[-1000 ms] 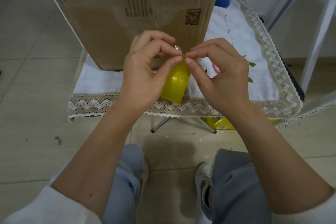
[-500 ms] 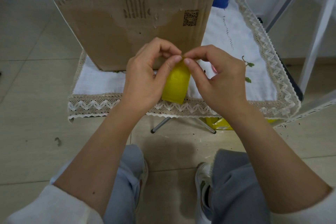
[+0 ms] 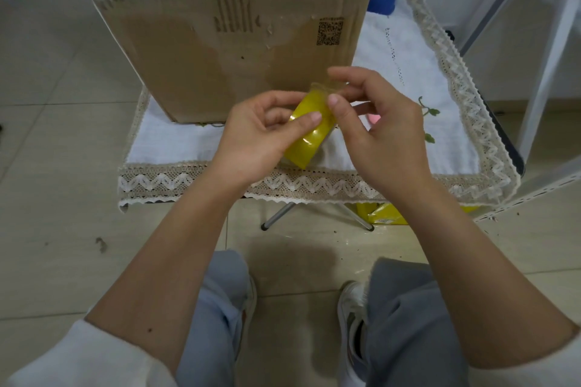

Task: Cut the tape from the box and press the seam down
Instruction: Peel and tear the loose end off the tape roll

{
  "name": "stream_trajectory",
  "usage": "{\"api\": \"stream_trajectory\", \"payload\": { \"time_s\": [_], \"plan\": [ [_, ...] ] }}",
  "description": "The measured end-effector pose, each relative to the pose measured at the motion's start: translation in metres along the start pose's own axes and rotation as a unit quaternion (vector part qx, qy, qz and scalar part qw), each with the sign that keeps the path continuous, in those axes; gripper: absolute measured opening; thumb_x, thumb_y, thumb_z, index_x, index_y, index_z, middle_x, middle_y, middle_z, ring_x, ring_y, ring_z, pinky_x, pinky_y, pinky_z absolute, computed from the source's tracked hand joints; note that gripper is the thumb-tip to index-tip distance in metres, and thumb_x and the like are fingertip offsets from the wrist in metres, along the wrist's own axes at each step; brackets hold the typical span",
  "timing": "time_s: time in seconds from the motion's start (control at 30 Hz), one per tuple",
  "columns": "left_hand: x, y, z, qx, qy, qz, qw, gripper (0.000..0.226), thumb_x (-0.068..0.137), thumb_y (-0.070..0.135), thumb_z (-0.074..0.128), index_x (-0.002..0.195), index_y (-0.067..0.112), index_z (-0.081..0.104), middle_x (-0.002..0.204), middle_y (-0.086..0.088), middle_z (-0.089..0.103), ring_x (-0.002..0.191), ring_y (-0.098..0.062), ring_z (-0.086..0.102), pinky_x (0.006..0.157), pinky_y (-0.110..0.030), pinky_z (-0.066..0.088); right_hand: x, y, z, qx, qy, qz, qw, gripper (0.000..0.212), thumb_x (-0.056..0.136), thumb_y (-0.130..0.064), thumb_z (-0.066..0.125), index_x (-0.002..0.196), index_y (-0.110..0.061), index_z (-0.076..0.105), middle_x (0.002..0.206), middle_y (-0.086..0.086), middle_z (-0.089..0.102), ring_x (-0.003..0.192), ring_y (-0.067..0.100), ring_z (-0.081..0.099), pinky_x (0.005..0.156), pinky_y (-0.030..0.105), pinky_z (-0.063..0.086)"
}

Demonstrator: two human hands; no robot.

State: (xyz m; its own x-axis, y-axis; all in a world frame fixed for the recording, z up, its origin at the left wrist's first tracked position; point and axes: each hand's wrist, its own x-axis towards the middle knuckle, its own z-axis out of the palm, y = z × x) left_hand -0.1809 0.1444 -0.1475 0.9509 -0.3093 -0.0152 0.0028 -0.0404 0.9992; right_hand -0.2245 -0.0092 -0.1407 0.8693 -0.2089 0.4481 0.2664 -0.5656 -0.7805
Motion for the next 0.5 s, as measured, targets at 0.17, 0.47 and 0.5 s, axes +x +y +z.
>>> {"api": "stream_trajectory", "payload": {
  "time_s": [0.17,0.47,0.5],
  "plan": [
    [0.0001,-0.0011,0.0024,0.000,0.023,0.014,1.000,0.035,0.084,0.010,0.075,0.117,0.006,0.065,0.091,-0.014,0.075,0.075,-0.016,0.070,0.065,-0.024,0.057,0.0016,0.0004,0.0005,0.003,-0.005,0.006,1.000,0.013,0.090,-0.020,0.069,0.102,-0.018,0.075,0.095,-0.005,0.074,0.089,0.006,0.067,0.080,0.013,0.051],
    [0.0013,-0.0006,0.0037,-0.001,0.013,0.032,0.999,0.035,0.084,0.006,0.074,0.117,0.013,0.064,0.082,-0.002,0.073,0.073,-0.011,0.068,0.067,-0.022,0.056,-0.0012,0.0001,0.0016,0.004,0.001,0.001,1.000,0.007,0.092,-0.020,0.066,0.096,-0.021,0.072,0.093,-0.008,0.072,0.091,0.008,0.064,0.082,0.014,0.047],
    [0.0009,-0.0002,0.0039,-0.002,0.012,0.033,0.999,0.034,0.085,0.006,0.074,0.116,0.013,0.064,0.082,0.000,0.073,0.073,-0.010,0.068,0.067,-0.021,0.056,-0.0014,0.0006,0.0022,0.001,0.005,-0.001,1.000,0.007,0.092,-0.022,0.066,0.096,-0.021,0.072,0.092,-0.008,0.072,0.090,0.008,0.064,0.082,0.013,0.046]
  ]
}}
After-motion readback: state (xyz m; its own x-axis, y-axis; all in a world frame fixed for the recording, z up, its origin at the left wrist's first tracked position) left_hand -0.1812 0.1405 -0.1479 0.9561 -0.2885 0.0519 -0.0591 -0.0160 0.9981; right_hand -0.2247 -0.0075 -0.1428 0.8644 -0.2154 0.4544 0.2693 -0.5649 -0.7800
